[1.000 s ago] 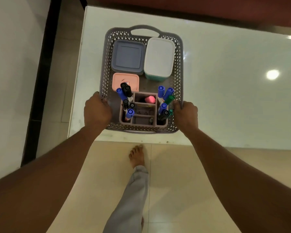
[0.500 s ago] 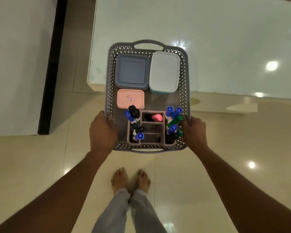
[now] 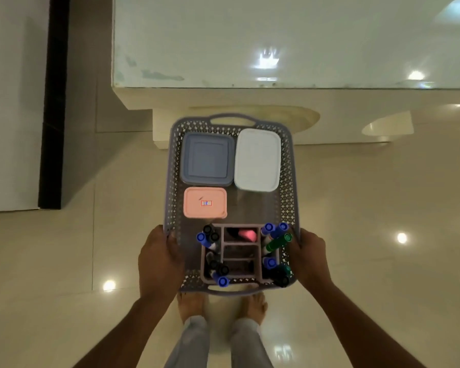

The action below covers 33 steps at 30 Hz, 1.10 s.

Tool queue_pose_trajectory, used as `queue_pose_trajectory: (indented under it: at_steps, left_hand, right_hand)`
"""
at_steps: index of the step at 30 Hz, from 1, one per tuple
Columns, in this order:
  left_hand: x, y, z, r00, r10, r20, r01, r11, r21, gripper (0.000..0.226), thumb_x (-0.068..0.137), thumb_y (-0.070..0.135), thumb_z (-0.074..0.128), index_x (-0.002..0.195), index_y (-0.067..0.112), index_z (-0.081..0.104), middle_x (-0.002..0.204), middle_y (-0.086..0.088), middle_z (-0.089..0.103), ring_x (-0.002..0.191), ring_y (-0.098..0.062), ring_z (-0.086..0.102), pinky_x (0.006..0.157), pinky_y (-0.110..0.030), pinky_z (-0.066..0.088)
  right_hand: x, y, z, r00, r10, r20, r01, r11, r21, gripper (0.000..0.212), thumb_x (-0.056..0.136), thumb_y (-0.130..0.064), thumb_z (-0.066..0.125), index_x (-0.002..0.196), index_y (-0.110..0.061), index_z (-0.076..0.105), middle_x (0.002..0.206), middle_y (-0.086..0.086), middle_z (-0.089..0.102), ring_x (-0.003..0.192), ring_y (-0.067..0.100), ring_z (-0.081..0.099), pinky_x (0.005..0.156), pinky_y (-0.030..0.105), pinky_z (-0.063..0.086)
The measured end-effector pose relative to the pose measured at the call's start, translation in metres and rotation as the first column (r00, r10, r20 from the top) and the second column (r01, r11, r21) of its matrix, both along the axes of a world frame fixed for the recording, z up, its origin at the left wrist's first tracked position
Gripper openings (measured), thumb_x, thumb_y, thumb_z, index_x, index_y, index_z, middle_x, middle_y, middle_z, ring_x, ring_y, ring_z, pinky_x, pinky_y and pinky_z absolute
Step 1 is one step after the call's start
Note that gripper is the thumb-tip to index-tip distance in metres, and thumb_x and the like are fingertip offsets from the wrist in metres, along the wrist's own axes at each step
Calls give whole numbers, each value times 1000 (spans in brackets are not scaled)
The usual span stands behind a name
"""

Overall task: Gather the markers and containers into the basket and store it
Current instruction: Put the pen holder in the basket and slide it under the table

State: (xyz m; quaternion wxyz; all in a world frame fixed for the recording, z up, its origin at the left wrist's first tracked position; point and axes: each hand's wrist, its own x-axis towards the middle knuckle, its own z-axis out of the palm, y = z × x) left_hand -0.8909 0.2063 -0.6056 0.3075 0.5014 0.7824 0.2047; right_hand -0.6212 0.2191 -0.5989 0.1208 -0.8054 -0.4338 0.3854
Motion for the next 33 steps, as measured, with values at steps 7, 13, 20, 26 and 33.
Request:
queue_pose_trajectory:
  at_steps: [7, 13, 20, 26, 33]
  left_hand:
    - [27, 19, -92, 999, 39, -29, -39, 999, -2, 15, 98, 13, 45, 83, 11, 48, 77, -8, 58, 66, -27, 54, 56, -31, 34]
    - [36, 91, -189, 994, -15, -104, 24, 996, 87, 17, 93, 11, 46, 83, -1, 52, 81, -28, 61, 74, -43, 59, 61, -41, 39]
    - [37, 179, -252, 993, 2, -119, 20, 982, 187, 11, 92, 13, 48, 84, 6, 49, 93, -25, 65, 85, -43, 61, 63, -36, 36]
    - [35, 238, -287, 996, 74, -51, -61, 971, 231, 9, 87, 11, 53, 90, 3, 56, 97, -21, 66, 87, -40, 62, 65, -36, 44]
    - [32, 290, -295, 993, 105, -47, -91, 968, 236, 19, 88, 15, 57, 99, 2, 63, 99, -18, 68, 87, -37, 65, 71, -39, 53]
  right_hand:
    - [26, 25, -92, 997, 74, 20, -75, 997, 16, 44, 100, -31, 47, 69, -4, 63, 60, 6, 64, 52, 21, 58, 49, 32, 46]
    - [42, 92, -180, 989, 124, 80, -132, 986, 105, 39, 98, -26, 49, 74, -1, 66, 66, 11, 64, 57, 26, 58, 49, 29, 41]
    - [48, 182, -243, 982, 165, 94, -185, 940, 286, 42, 97, -29, 51, 60, -11, 56, 64, 11, 62, 57, 25, 59, 51, 27, 39]
    - [47, 260, -270, 972, 201, 124, -233, 908, 348, 46, 96, -29, 52, 61, 0, 57, 56, 7, 57, 51, 21, 54, 39, 20, 38]
    - [44, 300, -285, 975, 186, 117, -217, 897, 385, 38, 95, -26, 55, 60, -11, 51, 64, 4, 57, 52, 12, 52, 38, 16, 36]
